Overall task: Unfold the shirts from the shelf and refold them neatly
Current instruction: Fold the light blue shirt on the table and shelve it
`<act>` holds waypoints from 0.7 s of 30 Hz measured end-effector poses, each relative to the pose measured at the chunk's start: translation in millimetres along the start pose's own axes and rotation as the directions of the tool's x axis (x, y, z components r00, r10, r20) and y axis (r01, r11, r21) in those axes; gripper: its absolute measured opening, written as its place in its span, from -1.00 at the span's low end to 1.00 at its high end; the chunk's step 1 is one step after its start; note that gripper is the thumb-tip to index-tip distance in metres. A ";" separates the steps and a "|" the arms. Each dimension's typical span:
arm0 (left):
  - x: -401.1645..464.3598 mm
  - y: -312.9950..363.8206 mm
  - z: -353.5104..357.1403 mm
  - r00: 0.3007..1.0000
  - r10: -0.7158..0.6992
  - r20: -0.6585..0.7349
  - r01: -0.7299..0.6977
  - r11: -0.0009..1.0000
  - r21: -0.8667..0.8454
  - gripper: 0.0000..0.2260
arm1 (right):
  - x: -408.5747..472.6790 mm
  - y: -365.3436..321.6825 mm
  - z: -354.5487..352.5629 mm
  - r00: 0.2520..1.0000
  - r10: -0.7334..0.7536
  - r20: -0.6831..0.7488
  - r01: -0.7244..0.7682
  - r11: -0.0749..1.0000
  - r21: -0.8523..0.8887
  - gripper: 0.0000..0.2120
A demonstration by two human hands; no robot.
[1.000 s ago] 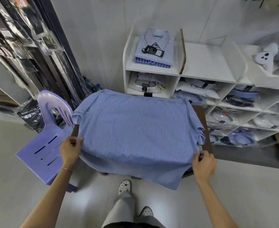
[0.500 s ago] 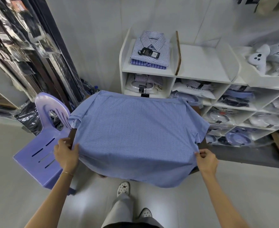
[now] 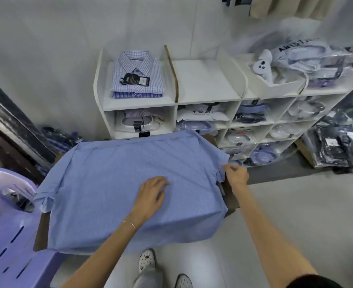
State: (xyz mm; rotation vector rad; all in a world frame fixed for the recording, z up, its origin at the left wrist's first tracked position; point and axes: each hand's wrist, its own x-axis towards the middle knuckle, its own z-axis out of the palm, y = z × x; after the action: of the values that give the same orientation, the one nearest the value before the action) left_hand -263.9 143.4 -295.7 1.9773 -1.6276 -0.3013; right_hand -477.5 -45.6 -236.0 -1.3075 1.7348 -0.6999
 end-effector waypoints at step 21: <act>45.5 -178.9 -98.0 0.838 -0.440 -0.322 0.502 0.853 0.141 -0.67 | -15.0 -67.3 175.3 0.860 -0.318 0.399 0.357 0.934 -0.025 -0.85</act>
State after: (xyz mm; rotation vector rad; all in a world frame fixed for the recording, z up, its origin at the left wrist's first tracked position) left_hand -55.1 146.4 -305.0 2.4571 -1.0085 -0.0138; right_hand -291.2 -43.1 -263.9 -1.7161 1.2419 -0.5014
